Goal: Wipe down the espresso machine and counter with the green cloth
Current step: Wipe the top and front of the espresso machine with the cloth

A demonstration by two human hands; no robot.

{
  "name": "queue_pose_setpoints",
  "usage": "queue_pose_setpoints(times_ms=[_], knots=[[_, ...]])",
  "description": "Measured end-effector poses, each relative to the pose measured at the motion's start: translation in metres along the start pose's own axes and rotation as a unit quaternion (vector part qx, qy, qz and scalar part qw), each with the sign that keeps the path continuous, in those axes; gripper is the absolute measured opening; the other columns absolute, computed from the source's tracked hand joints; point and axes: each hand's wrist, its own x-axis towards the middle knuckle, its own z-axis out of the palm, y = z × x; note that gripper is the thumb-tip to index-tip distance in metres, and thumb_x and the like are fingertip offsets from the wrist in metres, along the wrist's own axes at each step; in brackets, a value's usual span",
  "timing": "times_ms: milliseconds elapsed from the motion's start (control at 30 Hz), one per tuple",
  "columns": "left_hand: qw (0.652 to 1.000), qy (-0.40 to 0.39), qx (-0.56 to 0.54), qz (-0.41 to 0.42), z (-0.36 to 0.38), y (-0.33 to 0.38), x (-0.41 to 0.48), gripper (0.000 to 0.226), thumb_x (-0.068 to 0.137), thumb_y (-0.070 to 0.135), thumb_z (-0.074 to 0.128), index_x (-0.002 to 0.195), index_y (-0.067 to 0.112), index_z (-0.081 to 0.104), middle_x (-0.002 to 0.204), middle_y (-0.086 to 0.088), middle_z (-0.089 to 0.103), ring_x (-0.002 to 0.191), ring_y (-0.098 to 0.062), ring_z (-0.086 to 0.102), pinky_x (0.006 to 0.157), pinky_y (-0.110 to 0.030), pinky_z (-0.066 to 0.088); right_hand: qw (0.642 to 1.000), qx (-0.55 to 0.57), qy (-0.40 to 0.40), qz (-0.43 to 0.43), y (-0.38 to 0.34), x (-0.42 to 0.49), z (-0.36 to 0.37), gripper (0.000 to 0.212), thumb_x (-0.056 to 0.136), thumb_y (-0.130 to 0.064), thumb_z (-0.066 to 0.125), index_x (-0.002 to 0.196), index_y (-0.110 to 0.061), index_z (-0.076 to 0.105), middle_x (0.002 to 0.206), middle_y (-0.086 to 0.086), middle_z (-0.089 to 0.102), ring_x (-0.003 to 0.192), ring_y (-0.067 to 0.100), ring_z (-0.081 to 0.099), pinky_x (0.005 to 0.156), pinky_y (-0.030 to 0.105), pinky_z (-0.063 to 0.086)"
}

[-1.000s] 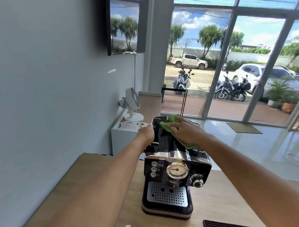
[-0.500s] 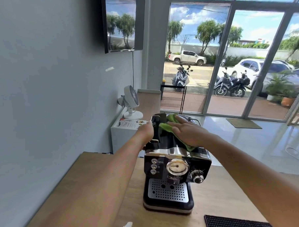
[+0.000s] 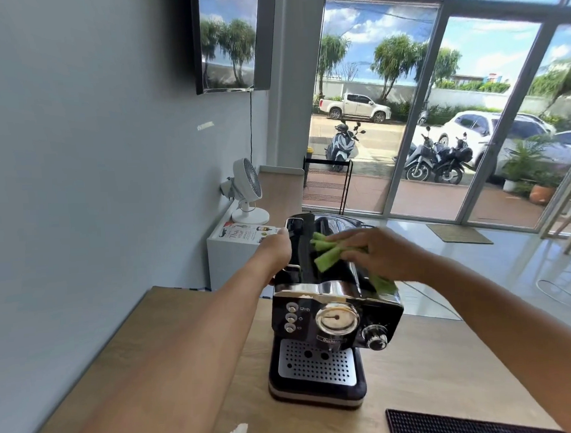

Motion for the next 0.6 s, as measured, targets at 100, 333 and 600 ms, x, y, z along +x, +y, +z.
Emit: queue_pose_setpoints(times_ms=[100,333,600], knots=[[1.000,-0.009,-0.026,-0.009,0.001,-0.001,0.003,0.035,0.105,0.027,0.021,0.086,0.016,0.049,0.107,-0.012,0.047,0.095,-0.018,0.047,0.090,-0.029,0.043,0.987,0.023,0.143,0.075,0.015,0.048,-0.008,0.022,0.096,-0.017,0.058,0.111,-0.009,0.072,0.118,0.001,0.069,0.057,0.010,0.056,0.059,0.027,0.049],[1.000,0.008,-0.022,-0.004,0.003,-0.010,0.014,0.058,0.101,0.043,0.022,0.148,0.009,0.032,0.154,-0.009,0.032,0.141,-0.025,0.030,0.116,-0.038,0.022,0.980,0.071,-0.053,0.178,0.011,0.162,0.025,0.035,0.100,-0.038,0.045,0.089,-0.011,0.062,0.069,0.001,0.055,0.059,0.012,0.051,0.059,0.025,0.040],[0.999,0.003,-0.033,-0.007,0.005,-0.013,0.023,0.059,0.103,0.043,0.021,0.151,0.009,0.021,0.158,-0.009,0.023,0.145,-0.025,0.022,0.116,-0.039,0.017,0.954,-0.082,-0.128,0.258,0.063,0.191,0.028,0.028,0.096,-0.015,0.047,0.112,0.002,0.064,0.117,0.013,0.064,0.094,0.021,0.053,0.085,0.030,0.042]])
